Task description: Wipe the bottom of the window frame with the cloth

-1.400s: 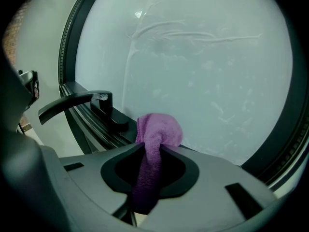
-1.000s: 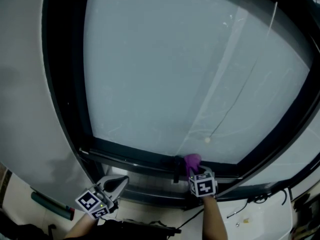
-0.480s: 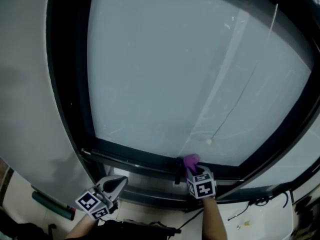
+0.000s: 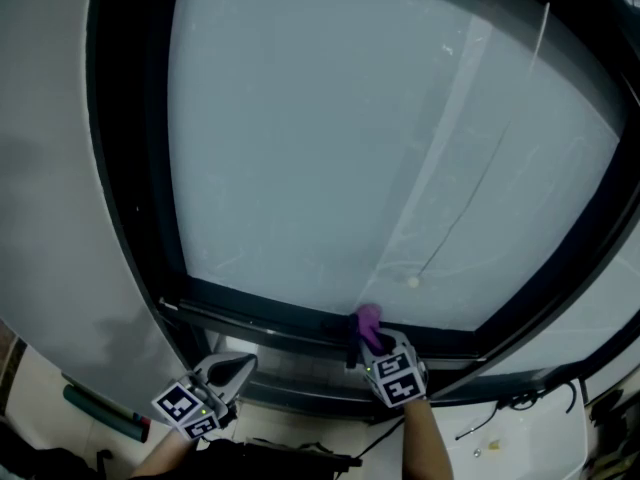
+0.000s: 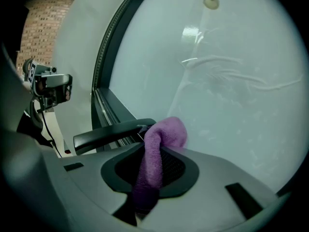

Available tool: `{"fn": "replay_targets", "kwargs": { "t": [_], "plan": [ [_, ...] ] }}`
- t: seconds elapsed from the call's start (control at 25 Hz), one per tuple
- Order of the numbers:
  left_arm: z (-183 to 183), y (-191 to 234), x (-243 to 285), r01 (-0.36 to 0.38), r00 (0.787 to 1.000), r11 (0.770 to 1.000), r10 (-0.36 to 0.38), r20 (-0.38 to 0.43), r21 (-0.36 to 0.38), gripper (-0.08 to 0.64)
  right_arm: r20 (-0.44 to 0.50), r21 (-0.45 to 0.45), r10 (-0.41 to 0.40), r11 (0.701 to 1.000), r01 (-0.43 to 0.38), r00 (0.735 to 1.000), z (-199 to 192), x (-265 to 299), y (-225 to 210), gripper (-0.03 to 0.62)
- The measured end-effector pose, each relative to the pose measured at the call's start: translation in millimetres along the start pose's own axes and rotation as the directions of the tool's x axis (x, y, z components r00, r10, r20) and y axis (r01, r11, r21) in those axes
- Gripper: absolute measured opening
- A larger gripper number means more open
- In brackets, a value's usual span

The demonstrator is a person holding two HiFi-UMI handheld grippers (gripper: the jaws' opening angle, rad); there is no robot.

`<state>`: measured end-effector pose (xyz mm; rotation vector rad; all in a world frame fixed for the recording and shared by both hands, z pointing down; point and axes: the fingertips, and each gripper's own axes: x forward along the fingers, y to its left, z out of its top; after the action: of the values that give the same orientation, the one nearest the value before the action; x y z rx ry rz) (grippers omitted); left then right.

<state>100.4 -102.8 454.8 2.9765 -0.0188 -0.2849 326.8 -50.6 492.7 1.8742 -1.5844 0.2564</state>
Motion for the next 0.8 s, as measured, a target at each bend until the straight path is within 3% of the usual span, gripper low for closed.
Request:
{"fn": "replay_targets", "kwargs": {
  "t": [0.32,0.8],
  "plan": [
    [-7.1,-3.3,-1.4,0.004,0.999,1.000,-0.004,-0.032,-0.003,0.000,0.064,0.108,0.048,0.993,-0.054,0.997,-5.4,-0.9,7.9,0.084],
    [-17.9,-23.3,11.3,0.001,0.998,1.000,0.000,-0.062,0.014,0.000,0.169,0.172,0.040,0.983,-0.069,0.985,-15.5,-5.9,20.7,0.084]
  ]
}}
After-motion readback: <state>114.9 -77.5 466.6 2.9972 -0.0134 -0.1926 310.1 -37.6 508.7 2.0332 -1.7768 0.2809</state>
